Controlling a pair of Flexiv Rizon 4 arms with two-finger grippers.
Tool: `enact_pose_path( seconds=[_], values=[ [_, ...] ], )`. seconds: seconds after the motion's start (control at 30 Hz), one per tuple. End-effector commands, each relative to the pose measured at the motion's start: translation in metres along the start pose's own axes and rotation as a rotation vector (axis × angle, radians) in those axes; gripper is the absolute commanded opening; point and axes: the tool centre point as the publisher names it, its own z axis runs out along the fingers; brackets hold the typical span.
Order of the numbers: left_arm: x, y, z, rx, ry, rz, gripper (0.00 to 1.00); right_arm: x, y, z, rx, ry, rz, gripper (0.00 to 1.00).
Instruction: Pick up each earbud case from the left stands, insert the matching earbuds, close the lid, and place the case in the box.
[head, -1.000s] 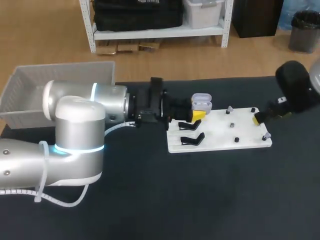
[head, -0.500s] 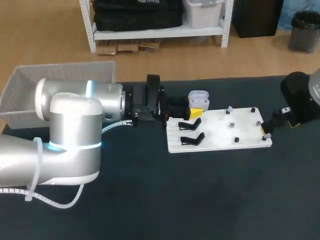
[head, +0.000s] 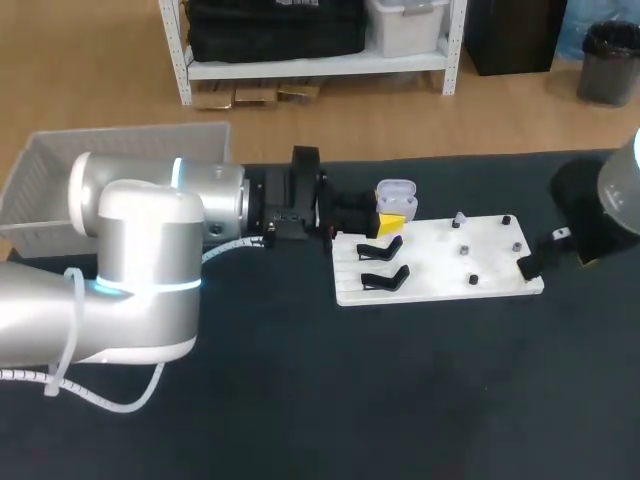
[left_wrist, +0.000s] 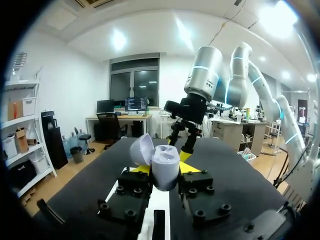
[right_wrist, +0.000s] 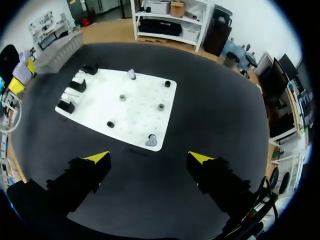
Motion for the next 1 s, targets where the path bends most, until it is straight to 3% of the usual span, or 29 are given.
enact_pose_path(
  seconds=[0.03, 0.33, 0.4, 0.43, 0.53, 1.0],
  values=[
    [0.0, 0.001, 0.0, 0.0, -0.002, 0.0, 0.0, -0.011, 0.006, 0.018, 0.069, 0.014, -0.015, 1.0],
    [0.0, 0.001, 0.0, 0.0, -0.002, 0.0, 0.0, -0.023, 0.001, 0.015, 0.118, 0.095, -0.1, 0.97],
    [0.0, 0.001, 0.0, 0.0, -0.002, 0.0, 0.0, -0.023, -0.001, 0.017, 0.124, 0.114, -0.112, 0.71],
    [0.0, 0.001, 0.0, 0.0, -0.002, 0.0, 0.0, -0.023, -0.002, 0.018, 0.122, 0.116, -0.112, 0.54],
    [0.0, 0.001, 0.0, 0.0, -0.002, 0.0, 0.0, -0.02, -0.002, 0.021, 0.109, 0.136, -0.126, 0.45],
    [0.0, 0.001, 0.0, 0.0, -0.002, 0.0, 0.0, -0.008, 0.003, 0.03, 0.108, 0.209, -0.139, 0.45]
  ],
)
